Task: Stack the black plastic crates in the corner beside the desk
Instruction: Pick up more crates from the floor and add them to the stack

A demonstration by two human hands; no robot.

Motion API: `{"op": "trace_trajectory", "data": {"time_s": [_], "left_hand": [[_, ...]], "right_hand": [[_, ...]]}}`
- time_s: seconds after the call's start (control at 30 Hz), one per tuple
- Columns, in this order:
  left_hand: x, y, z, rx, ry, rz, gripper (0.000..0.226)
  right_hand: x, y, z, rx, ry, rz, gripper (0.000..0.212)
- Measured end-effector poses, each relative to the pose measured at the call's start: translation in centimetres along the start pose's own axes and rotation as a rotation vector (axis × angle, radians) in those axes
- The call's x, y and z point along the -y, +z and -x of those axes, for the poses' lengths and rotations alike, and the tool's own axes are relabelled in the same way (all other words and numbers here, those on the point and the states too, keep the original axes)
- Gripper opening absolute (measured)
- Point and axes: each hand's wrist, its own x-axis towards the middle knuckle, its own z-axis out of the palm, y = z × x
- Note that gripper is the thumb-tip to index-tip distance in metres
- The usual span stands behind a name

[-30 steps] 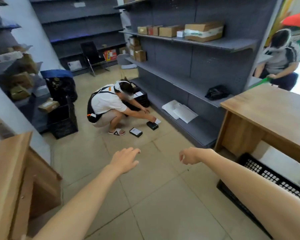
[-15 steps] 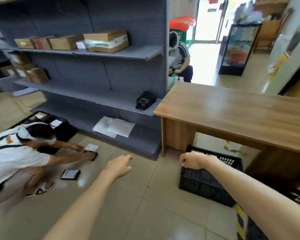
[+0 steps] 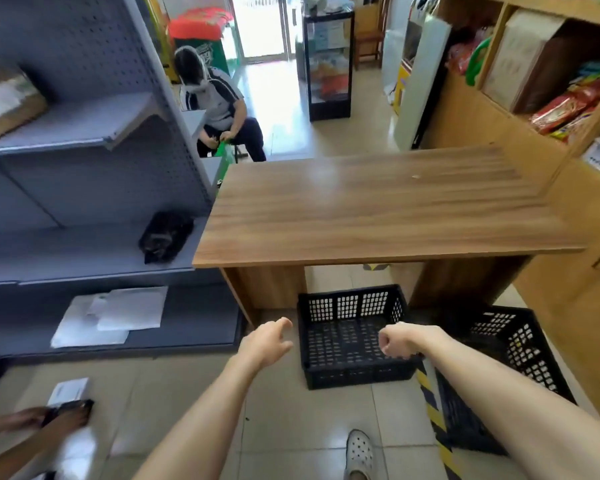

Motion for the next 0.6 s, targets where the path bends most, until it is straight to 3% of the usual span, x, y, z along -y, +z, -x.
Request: {"op": "trace_trajectory", "data": {"time_s": [0.17,0.3,0.43,0.6], "left_hand": [[-2.9,-6.2,-7.5,0.007,0.059,-0.155,0.043],[-5.3,-8.4,-12.7,0.005,0.118,-0.206,0.044],[-8.0,-7.8,-17.2,0.104,0.221,-0.36,0.047],[-12.1,-6.7,-22.2,0.231,0.452,-0.484,0.044]], "right_hand": [[-0.2,-8.1,-4.4,-0.006,-0.111,-0.127,0.029],[-2.0,-12.6,-6.8,-0.149,-0.145,-0.197,0.031],[-5.5,-11.7,-8.0,-0.142,-0.085,-0.35,0.026],[-11.4,-6.8,-8.0,-0.034,0.142,-0.325,0.026]]}}
